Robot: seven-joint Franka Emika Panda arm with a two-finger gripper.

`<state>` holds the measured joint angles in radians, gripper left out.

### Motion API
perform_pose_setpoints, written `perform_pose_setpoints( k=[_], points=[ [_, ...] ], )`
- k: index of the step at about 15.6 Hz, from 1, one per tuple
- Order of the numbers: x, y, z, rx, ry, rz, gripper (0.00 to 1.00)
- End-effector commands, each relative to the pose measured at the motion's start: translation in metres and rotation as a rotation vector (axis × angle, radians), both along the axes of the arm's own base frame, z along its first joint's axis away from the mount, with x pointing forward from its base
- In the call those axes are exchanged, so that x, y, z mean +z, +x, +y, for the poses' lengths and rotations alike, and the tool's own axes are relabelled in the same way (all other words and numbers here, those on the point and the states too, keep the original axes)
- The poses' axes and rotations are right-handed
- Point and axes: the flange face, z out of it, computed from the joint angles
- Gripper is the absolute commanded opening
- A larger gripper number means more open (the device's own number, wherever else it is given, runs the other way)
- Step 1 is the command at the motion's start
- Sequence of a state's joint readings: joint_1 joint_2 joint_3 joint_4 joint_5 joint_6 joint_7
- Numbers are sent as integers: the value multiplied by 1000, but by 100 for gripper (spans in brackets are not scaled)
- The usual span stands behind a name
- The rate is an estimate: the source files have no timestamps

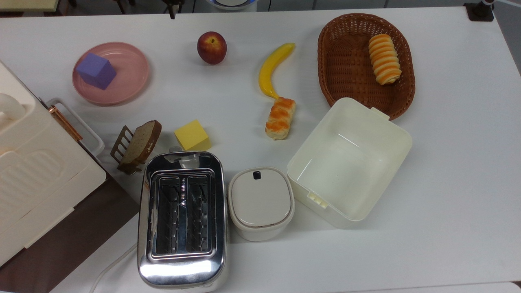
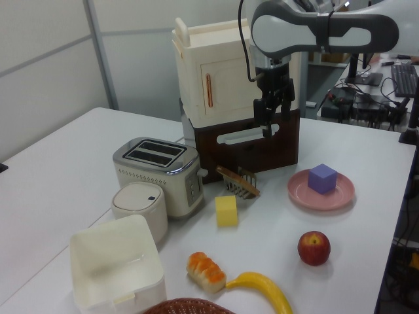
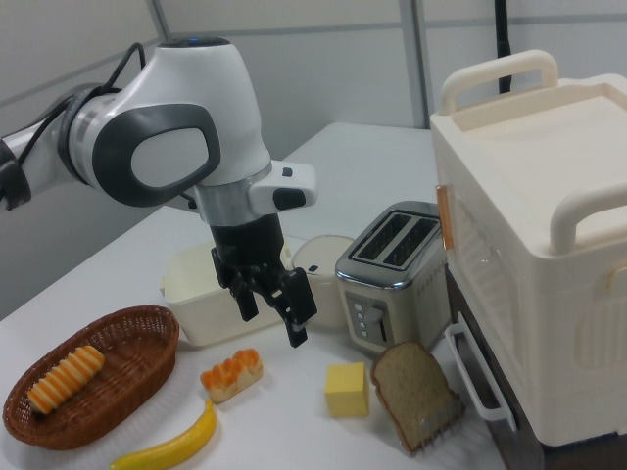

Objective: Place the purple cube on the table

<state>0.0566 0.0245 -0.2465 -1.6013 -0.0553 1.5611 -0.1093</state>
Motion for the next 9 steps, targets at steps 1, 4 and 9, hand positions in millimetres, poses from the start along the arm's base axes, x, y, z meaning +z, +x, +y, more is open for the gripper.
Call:
perform_pose_setpoints(
  k=[1,4,9],
  points=[
    [5,0,-1,11,26,6,100],
    [5,0,1,14,27,8,100],
    [1,3,2,12,27,15,100]
  ],
)
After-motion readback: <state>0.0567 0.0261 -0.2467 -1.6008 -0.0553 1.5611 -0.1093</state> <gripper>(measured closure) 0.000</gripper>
